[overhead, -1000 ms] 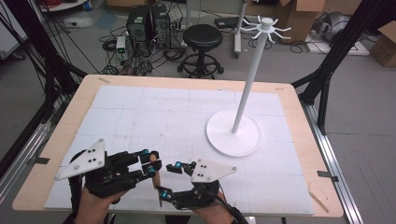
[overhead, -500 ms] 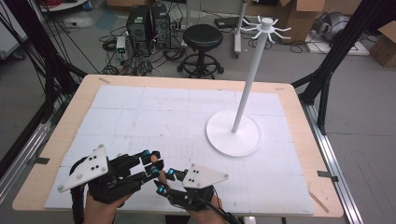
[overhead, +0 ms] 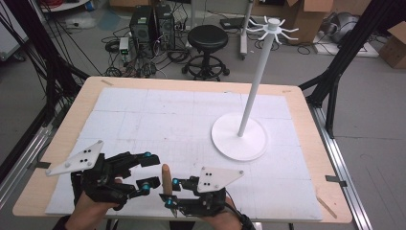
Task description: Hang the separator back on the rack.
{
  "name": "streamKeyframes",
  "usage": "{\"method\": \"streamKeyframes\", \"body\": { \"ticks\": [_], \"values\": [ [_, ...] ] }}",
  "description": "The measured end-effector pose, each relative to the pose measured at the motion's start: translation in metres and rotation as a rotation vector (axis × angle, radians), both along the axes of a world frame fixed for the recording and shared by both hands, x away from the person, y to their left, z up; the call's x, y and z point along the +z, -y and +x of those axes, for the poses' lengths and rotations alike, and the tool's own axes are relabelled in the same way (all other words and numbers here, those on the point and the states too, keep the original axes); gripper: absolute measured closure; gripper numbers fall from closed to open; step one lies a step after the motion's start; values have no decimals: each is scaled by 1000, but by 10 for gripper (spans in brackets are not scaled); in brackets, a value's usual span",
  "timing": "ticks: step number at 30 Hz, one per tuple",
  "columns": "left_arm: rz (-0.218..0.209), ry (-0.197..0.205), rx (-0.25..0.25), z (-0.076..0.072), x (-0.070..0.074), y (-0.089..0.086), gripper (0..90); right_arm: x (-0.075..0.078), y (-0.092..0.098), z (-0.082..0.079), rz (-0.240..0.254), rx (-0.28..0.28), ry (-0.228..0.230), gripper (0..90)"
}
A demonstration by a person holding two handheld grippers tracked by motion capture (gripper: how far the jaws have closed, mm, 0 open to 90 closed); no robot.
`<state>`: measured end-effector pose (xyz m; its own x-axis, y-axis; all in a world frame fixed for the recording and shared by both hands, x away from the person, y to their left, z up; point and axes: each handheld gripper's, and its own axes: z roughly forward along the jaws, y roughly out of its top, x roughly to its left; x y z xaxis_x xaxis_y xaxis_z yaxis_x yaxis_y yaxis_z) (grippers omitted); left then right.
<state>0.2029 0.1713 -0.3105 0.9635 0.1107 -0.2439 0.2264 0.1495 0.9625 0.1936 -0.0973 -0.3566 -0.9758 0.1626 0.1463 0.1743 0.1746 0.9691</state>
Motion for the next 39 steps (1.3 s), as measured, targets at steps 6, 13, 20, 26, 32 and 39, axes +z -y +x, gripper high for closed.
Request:
{"method": "streamKeyframes", "body": {
  "ticks": [6, 13, 20, 26, 32, 39],
  "values": [
    [5, 8, -114, -4, 0, 10, 415, 0, 6, 4, 48, 165, -36, 700],
    [46, 3, -184, -8, -3, 21, 473, -3, -3, 2, 20, 239, -41, 700],
    [55, 2, -197, -8, -5, 22, 626, -4, -5, 2, 22, 278, -49, 699],
    [62, 7, -203, -8, -5, 21, 711, -5, -6, 2, 19, 301, -57, 700],
    [102, -1, -55, -7, -3, 19, 722, -5, -4, 4, 41, 235, -96, 566],
    [158, 39, 150, -13, -2, 20, 723, -3, -2, 1, 48, 12, -26, 452]
  ]
}}
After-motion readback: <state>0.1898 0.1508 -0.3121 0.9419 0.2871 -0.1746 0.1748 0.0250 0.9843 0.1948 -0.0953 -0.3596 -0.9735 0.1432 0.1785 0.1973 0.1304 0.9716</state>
